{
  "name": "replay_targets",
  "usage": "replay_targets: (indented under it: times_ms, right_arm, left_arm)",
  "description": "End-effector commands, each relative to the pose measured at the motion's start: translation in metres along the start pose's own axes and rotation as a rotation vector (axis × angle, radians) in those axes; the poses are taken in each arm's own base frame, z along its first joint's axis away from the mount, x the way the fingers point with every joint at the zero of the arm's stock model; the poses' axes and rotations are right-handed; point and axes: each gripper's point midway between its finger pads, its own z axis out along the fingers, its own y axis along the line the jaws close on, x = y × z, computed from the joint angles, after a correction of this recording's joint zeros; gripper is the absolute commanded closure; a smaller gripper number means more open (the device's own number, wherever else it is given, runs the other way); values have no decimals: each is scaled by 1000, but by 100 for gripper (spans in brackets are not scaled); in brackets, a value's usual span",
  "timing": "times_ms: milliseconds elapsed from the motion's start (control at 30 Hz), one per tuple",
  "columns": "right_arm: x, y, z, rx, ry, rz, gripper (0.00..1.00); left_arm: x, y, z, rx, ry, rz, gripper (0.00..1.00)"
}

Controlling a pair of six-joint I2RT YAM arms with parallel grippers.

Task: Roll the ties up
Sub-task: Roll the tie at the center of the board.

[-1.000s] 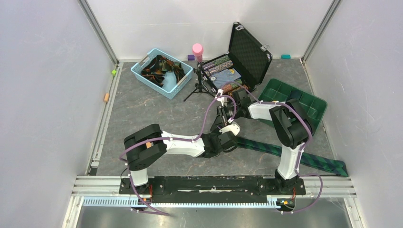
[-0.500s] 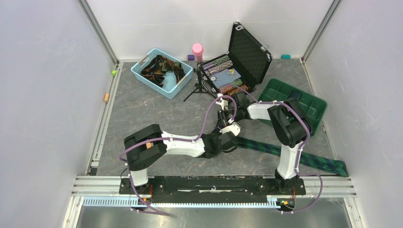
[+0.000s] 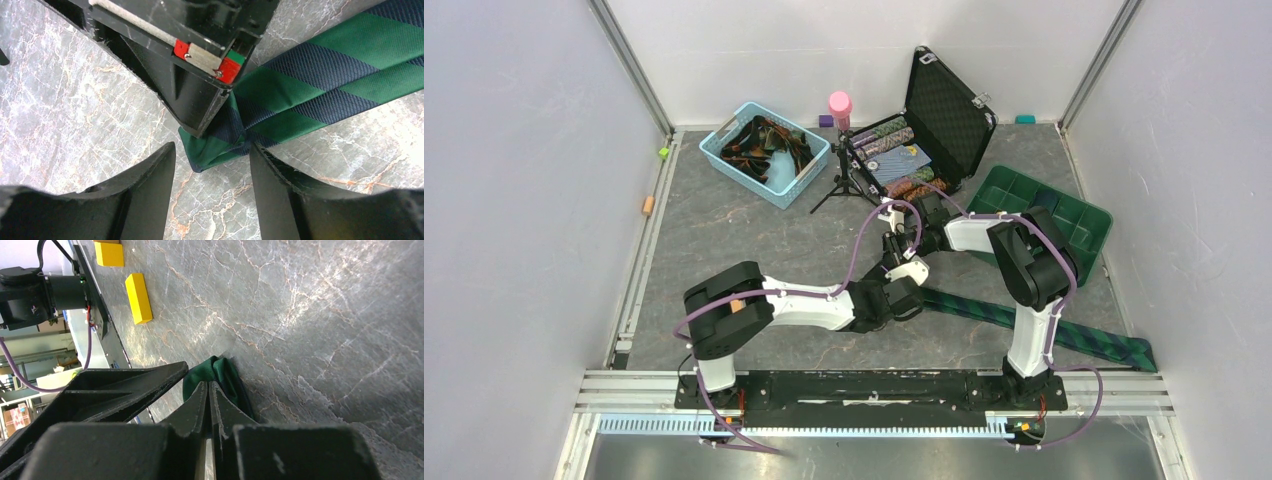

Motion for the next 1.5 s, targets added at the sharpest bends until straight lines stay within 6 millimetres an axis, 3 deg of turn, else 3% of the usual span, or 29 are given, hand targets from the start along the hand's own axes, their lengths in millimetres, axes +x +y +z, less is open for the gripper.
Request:
replay_targets:
  times_ms: [0, 233, 400, 533, 633, 833, 1033, 1233, 1467]
  right_arm:
    - [14, -25, 5, 98, 40, 23, 91]
    - [14, -26, 5, 101, 37, 25, 92]
    - [14, -27, 6, 104, 34, 26, 92]
    - [13, -27, 6, 104, 32, 27, 92]
    - [13, -27, 6, 106, 28, 26, 92]
    - [11, -26, 5, 109, 16, 23, 93]
    - [11, -26, 5, 111, 9, 25, 94]
    - [13, -27, 4, 115, 9, 26, 94]
    - [12, -27, 5, 115, 7, 25, 94]
  left_arm:
    - [-2, -1, -9, 34, -1, 2, 36]
    - [-24, 9, -29, 50, -61, -62, 32]
    - [-45, 16, -55, 112, -147, -148, 30]
    - [-61, 28, -79, 175, -233, -264, 27]
    - [-60, 38, -84, 232, -252, -409, 26]
    - [-28, 51, -58, 322, -195, -752, 27]
    - [0, 42, -35, 306, -101, -826, 27]
    - [1, 34, -27, 329, -89, -857, 26]
    - [2, 39, -19, 293, -90, -882, 26]
